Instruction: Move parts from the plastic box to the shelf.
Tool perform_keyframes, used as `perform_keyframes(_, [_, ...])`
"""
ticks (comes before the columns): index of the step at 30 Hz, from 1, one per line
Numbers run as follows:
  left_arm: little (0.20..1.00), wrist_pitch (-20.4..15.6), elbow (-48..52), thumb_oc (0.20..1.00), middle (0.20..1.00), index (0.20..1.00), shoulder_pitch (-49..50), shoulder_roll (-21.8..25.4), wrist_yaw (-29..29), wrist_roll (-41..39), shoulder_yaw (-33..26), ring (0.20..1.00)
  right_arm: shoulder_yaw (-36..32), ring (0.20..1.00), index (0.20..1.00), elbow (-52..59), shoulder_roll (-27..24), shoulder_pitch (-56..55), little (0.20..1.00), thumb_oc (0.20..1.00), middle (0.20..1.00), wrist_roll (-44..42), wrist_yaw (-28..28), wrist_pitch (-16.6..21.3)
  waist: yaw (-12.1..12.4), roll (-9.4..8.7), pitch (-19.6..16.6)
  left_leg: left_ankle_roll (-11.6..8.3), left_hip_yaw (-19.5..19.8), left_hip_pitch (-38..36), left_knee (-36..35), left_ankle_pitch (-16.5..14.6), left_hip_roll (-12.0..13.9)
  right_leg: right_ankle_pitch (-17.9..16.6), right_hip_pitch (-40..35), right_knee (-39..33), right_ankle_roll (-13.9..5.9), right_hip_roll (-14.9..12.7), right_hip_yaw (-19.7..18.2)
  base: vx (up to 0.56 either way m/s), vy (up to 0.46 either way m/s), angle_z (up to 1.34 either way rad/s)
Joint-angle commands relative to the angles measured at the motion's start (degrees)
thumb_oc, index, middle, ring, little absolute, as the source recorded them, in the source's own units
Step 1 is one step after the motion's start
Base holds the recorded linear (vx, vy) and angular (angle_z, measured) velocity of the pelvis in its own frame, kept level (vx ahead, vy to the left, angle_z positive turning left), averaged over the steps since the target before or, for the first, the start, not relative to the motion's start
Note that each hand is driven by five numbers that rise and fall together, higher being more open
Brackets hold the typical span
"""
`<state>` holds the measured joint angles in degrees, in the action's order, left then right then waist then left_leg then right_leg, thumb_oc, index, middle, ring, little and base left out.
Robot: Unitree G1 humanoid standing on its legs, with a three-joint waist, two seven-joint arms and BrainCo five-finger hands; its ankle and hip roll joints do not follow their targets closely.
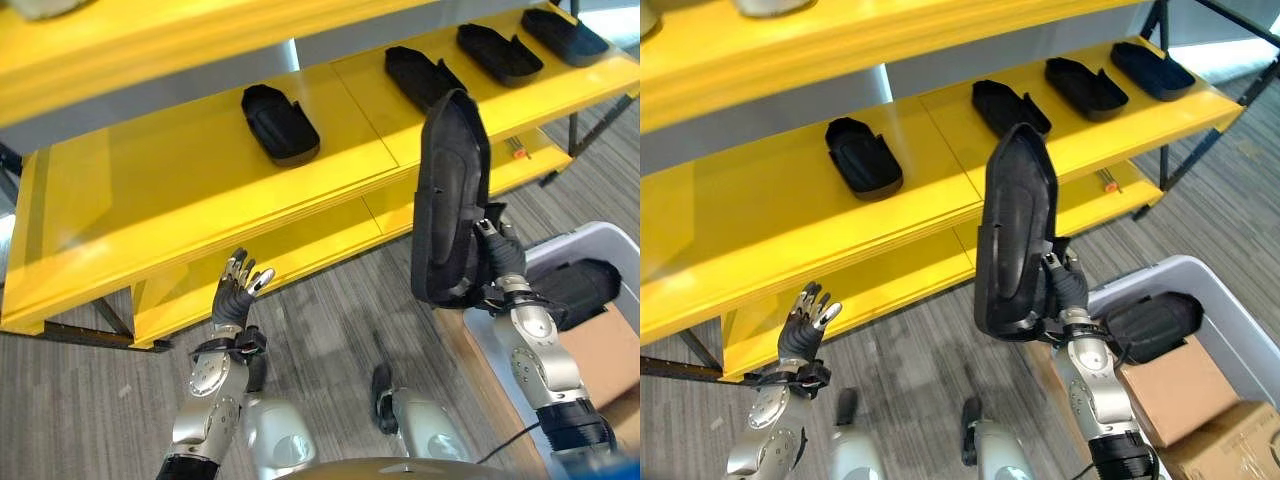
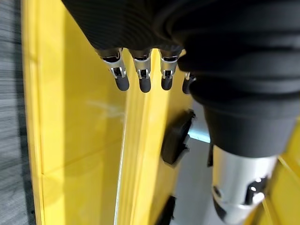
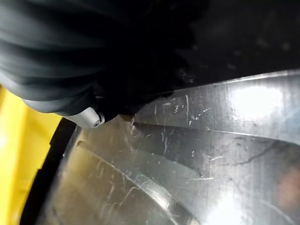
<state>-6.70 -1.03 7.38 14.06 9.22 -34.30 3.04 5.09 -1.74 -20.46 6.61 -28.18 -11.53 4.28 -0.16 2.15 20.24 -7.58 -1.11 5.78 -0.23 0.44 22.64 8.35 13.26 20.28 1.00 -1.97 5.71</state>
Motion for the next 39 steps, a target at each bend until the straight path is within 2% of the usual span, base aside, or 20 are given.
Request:
perform_keyframes(1, [1.000,-3.1,6.8,1.000,1.000,1.000,4.5,3.8,-0.6,1.5,-2.7,1.000,-0.9,0.200,0.200,5.8,0.9,-0.9,0.200,0.200,0.200,-1.6,1.2,4.3,1.3,-0.11,-6.0,-1.34,-0.5,-2.1,-2.2,9.8,-3.6,0.2,-9.7,-6.8,-6.12,-5.4,1.7,0.17,0.221,-0.18])
perform_keyframes(8, [1.000,-3.2,6.9,1.000,1.000,1.000,3.5,7.3,-1.2,1.2,-2.6,1.000,-1.9,0.200,0.200,5.9,2.2,-1.8,0.200,0.200,0.200,-2.9,2.0,3.5,2.7,-2.01,-4.9,-0.11,-0.5,2.9,7.9,2.6,-9.9,-2.2,-14.9,-10.9,-9.49,-12.5,4.6,0.14,0.198,0.28])
perform_keyframes(12, [1.000,-3.3,6.8,1.000,1.000,1.000,2.7,8.7,-0.9,0.6,-2.3,1.000,-0.9,0.200,0.200,3.7,1.2,1.3,0.200,0.200,0.200,-4.6,2.0,2.9,4.7,-3.71,-4.3,0.53,0.8,7.2,12.2,0.1,-12.4,-3.5,-16.1,-13.2,-10.50,-14.9,7.0,0.08,0.141,0.34])
perform_keyframes(21, [1.000,-2.6,7.1,1.000,1.000,1.000,2.1,10.9,-1.3,-0.4,-1.7,1.000,3.9,0.200,0.200,-4.4,-0.6,8.7,0.200,0.200,0.200,-10.6,3.3,0.5,10.3,-5.74,-3.8,0.89,3.7,11.5,13.9,-0.3,-15.1,-4.4,-17.7,-14.5,-11.13,-16.0,11.7,0.05,0.020,0.25])
perform_keyframes(24, [1.000,-2.5,7.1,1.000,1.000,1.000,2.0,11.4,-1.2,-0.6,-1.7,1.000,4.5,0.200,0.200,-5.6,-1.0,10.4,0.200,0.200,0.200,-11.5,3.3,0.2,11.1,-6.01,-3.6,0.92,4.3,12.1,13.8,-0.2,-15.5,-4.4,-17.8,-14.5,-11.13,-15.9,12.5,0.03,-0.010,0.25])
perform_keyframes(25, [1.000,-2.4,7.1,1.000,1.000,1.000,1.6,12.0,-0.9,-1.0,-1.4,1.000,5.9,0.200,0.200,-7.9,-1.1,12.8,0.200,0.200,0.200,-12.2,3.2,-0.2,12.3,-6.13,-3.1,0.89,5.2,12.8,14.2,-0.2,-16.1,-4.1,-18.1,-14.4,-11.07,-15.9,13.3,0.02,-0.011,0.18])
perform_keyframes(32, [1.000,-2.5,7.9,1.000,1.000,1.000,0.7,12.6,-0.3,-1.7,0.1,1.000,8.9,0.200,0.200,-15.1,-1.1,20.7,0.200,0.200,0.200,-13.5,2.1,-1.1,15.1,-6.36,-1.9,1.33,6.9,14.7,14.6,0.1,-17.3,-4.2,-18.2,-14.0,-11.12,-15.8,15.3,0.02,-0.004,0.18])
perform_keyframes(39, [1.000,-2.9,8.3,1.000,1.000,1.000,0.0,13.4,0.2,-3.0,0.6,1.000,9.8,0.200,0.200,-22.8,-2.6,32.0,0.200,0.200,0.200,-13.5,-0.2,-1.1,16.9,-6.87,-1.0,1.59,7.5,14.8,14.2,0.2,-17.0,-4.5,-17.6,-14.5,-11.11,-15.0,15.6,0.00,0.002,0.05])
